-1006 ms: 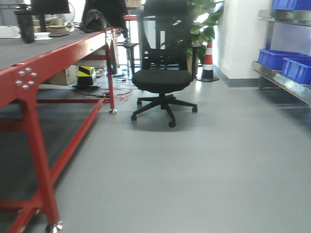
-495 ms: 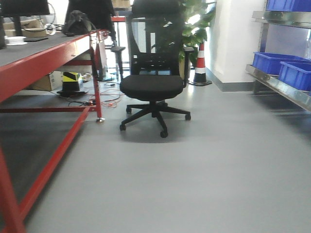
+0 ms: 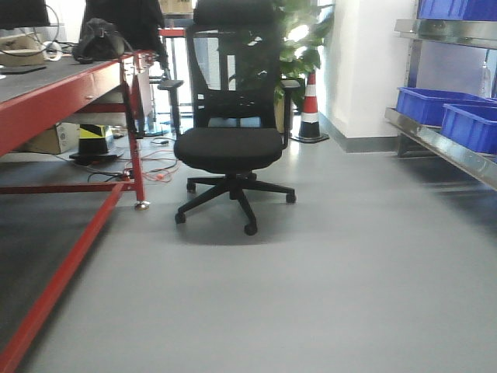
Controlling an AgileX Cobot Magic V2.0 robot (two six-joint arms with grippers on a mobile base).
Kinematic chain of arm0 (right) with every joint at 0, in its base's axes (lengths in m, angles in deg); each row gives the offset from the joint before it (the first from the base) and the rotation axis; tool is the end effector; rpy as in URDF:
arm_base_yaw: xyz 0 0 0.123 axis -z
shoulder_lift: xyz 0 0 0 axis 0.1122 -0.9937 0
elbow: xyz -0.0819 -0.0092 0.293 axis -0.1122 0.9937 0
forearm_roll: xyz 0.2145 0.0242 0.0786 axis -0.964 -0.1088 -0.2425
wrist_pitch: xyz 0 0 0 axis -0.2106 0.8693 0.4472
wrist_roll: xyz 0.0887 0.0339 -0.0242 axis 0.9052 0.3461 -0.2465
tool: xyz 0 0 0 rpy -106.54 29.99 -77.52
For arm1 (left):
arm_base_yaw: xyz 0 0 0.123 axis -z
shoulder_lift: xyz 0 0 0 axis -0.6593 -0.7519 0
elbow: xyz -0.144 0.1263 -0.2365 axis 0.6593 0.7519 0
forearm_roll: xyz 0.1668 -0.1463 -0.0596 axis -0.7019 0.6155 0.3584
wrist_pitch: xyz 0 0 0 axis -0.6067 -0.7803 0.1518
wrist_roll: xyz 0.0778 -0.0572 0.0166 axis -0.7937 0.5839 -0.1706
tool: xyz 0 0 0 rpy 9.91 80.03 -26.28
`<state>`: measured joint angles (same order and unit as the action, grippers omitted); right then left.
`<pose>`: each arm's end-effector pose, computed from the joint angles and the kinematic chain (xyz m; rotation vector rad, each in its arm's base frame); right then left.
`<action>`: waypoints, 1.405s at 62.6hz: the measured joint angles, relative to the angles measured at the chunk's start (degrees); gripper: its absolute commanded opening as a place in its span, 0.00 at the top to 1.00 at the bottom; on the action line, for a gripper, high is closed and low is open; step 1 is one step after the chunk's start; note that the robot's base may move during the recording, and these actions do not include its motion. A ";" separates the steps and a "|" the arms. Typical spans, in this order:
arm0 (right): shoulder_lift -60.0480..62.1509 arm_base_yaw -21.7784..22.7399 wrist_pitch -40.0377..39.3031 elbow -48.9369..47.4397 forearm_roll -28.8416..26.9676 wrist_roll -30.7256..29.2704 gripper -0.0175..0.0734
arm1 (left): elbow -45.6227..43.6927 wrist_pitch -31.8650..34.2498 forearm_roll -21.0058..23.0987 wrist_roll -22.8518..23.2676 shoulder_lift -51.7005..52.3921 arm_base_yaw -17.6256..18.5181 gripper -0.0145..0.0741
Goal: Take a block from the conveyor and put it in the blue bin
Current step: 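Drive the base away from the belt toward the blue bin shelves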
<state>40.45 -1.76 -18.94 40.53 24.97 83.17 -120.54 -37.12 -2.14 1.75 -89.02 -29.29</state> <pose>0.0604 0.0096 0.3728 -0.1299 1.5459 0.1090 0.0763 -0.0174 0.3835 0.1873 1.4799 -0.1547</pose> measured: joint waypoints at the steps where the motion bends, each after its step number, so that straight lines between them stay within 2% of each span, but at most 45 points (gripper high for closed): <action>1: 0.00 0.00 0.00 0.00 0.00 0.00 0.99 | 0.00 0.00 0.00 0.00 0.00 0.00 0.96; 88: 0.00 0.00 0.04 0.00 0.00 0.01 0.99 | 0.00 0.00 0.00 0.00 0.00 0.00 0.96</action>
<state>40.45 -1.76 -18.90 40.53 24.97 83.18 -120.54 -37.12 -2.14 1.75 -89.02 -29.29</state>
